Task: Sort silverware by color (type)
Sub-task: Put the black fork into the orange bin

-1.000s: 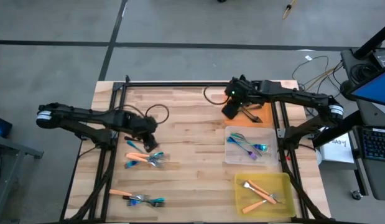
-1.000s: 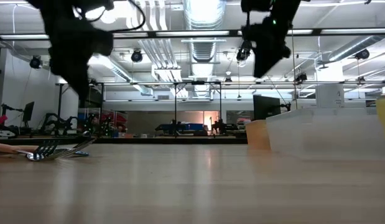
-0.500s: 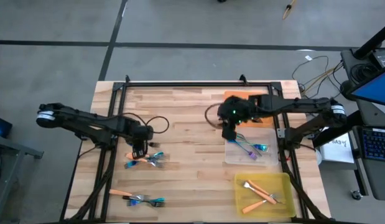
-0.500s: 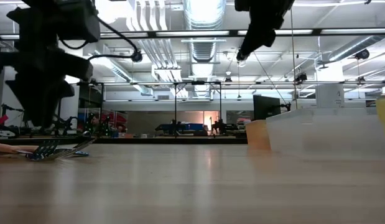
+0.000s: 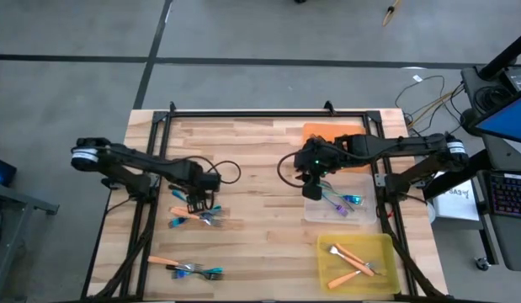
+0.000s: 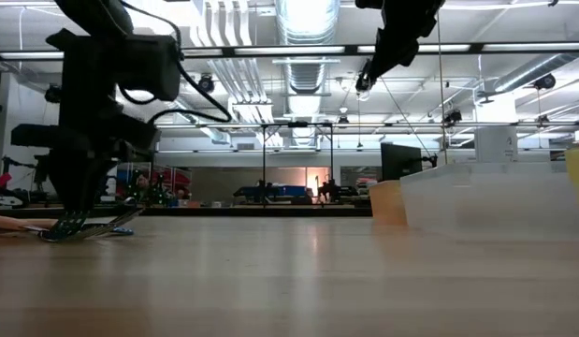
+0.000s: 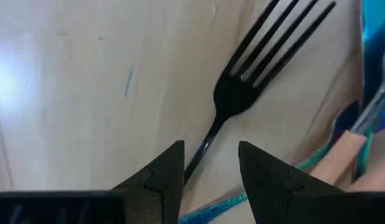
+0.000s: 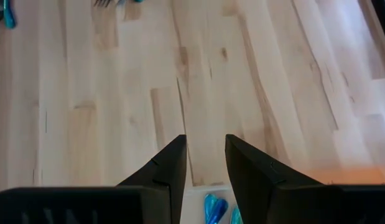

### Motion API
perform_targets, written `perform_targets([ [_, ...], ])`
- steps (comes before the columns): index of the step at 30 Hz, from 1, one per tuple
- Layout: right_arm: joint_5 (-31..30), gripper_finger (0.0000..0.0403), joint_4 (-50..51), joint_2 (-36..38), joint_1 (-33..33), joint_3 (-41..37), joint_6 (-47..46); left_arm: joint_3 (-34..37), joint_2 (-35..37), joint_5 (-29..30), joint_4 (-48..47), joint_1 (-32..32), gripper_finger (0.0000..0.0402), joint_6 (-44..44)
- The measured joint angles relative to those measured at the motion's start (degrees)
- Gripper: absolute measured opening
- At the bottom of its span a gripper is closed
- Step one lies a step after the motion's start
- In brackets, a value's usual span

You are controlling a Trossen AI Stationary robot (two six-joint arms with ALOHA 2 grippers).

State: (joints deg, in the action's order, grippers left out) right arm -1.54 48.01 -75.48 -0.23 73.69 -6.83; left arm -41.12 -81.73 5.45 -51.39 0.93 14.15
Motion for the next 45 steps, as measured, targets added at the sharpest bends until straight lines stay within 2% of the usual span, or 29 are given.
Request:
perform_targets([
  [8, 0.0, 0.0096, 1.4, 0.0, 0.0, 0.0, 0.0, -0.4, -4.9, -0.4, 2.4, -2.0, 0.0132, -0.9],
  [15, 0.0, 0.0097, 1.4, 0.0, 0.0, 0.0, 0.0, -0.9, -9.0, -4.1, 3.7, -5.8, 0.0128, -2.0],
  [17, 0.0, 0.0095, 1.4, 0.0, 0.0, 0.0, 0.0, -1.7, -10.0, -5.6, 3.9, -6.6, 0.0118, -1.9],
  [29, 0.0, 0.0083, 1.4, 0.0, 0.0, 0.0, -1.6, -11.0, -17.6, -5.4, 0.7, -11.1, 0.0007, 1.4],
  [35, 0.0, 0.0082, 3.4, 0.4, 0.0, 0.0, -6.9, -14.1, -18.8, -0.6, 2.0, -12.9, 0.0003, 0.8],
  [38, -0.7, 0.0078, 3.7, 1.3, 0.0, 0.0, -8.2, -15.8, -18.0, 4.6, 7.8, -13.7, 0.0002, 0.4],
  [40, -3.2, 0.0075, 4.0, 2.3, 0.0, 0.0, -9.3, -17.1, -16.7, 6.8, 8.2, -14.3, 0.0001, 0.2],
  [45, -11.4, 0.0067, 4.2, 4.8, 0.0, -0.4, -12.1, -20.3, -14.0, 7.0, 10.7, -15.9, 0.0001, -0.1],
])
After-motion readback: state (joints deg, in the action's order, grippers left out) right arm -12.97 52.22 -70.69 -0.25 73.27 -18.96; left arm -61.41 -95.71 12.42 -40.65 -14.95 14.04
